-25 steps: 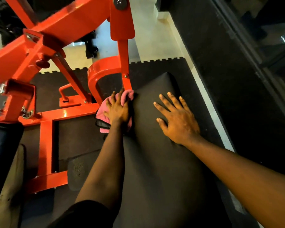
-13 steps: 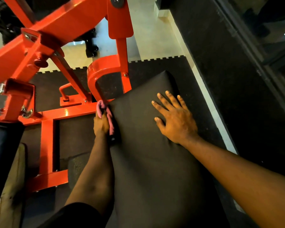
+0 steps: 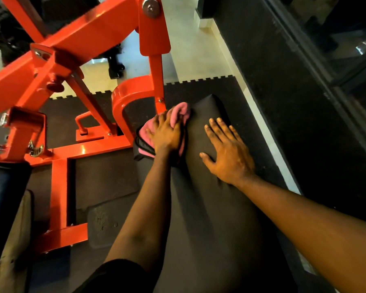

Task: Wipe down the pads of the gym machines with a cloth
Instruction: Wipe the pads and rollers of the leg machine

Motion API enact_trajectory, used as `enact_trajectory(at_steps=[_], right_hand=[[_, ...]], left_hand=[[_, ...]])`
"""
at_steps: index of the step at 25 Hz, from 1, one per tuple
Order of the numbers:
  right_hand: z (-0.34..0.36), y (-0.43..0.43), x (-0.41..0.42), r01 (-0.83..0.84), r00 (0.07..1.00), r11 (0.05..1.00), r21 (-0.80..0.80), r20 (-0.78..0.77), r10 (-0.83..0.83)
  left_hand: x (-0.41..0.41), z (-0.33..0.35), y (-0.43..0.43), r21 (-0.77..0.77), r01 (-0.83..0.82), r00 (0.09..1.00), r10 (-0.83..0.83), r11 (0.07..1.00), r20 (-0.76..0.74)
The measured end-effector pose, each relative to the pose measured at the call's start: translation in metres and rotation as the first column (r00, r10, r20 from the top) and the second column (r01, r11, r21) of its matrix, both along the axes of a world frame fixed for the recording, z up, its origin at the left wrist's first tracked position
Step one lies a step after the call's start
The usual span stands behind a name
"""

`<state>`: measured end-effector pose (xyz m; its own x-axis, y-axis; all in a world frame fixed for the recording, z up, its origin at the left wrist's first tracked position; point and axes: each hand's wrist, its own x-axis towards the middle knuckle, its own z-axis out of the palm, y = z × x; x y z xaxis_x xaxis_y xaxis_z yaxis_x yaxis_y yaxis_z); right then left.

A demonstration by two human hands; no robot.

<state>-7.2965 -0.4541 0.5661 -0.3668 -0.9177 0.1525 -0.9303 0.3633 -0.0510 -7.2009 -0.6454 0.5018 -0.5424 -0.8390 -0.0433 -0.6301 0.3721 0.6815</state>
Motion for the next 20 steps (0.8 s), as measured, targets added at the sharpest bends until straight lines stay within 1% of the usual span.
enact_trajectory(at_steps=[2,4,5,6,8,9,13,16,18,19,20], right_hand=[[-0.001,0.000,-0.001,-0.002,1.000,1.000,0.007,-0.007,0.002],[-0.001,0.001,-0.001,0.000,1.000,1.000,0.005,-0.008,0.000],[-0.002,0.001,-0.001,0.000,1.000,1.000,-0.002,-0.004,0.000],[-0.003,0.001,-0.001,-0.002,1.000,1.000,-0.008,-0.002,0.002],[-0.003,0.001,-0.001,-0.006,1.000,1.000,-0.013,0.000,0.006],[-0.003,0.001,-0.002,-0.007,1.000,1.000,-0.012,0.001,0.007],[-0.005,0.001,-0.002,-0.010,1.000,1.000,-0.008,0.006,0.010],[-0.006,0.001,-0.002,-0.019,1.000,1.000,-0.013,0.004,0.019],[-0.005,0.001,-0.001,-0.026,1.000,1.000,-0.014,-0.011,0.026],[-0.005,0.001,-0.001,-0.032,0.999,0.999,-0.012,-0.020,0.032],[-0.004,0.001,-0.002,-0.041,0.999,0.999,-0.016,-0.026,0.041]], left_hand=[[0.025,-0.016,-0.017,-0.048,-0.017,0.998,0.020,0.999,0.061],[0.049,-0.032,-0.027,-0.018,-0.077,0.994,0.078,0.997,0.075],[0.061,-0.041,-0.029,0.034,-0.141,0.988,0.138,0.989,0.068],[0.072,-0.046,-0.027,0.125,-0.223,0.974,0.218,0.967,0.058],[0.088,-0.054,-0.023,0.320,-0.351,0.931,0.364,0.880,0.023],[0.092,-0.056,-0.021,0.364,-0.380,0.915,0.404,0.850,0.013],[0.107,-0.064,-0.009,0.442,-0.458,0.864,0.504,0.771,0.015],[0.126,-0.073,0.020,0.459,-0.490,0.848,0.527,0.742,0.053],[0.128,-0.074,0.037,0.418,-0.520,0.843,0.527,0.745,0.110],[0.127,-0.071,0.045,0.355,-0.520,0.852,0.505,0.777,0.142],[0.124,-0.069,0.055,0.258,-0.469,0.883,0.450,0.845,0.130]])
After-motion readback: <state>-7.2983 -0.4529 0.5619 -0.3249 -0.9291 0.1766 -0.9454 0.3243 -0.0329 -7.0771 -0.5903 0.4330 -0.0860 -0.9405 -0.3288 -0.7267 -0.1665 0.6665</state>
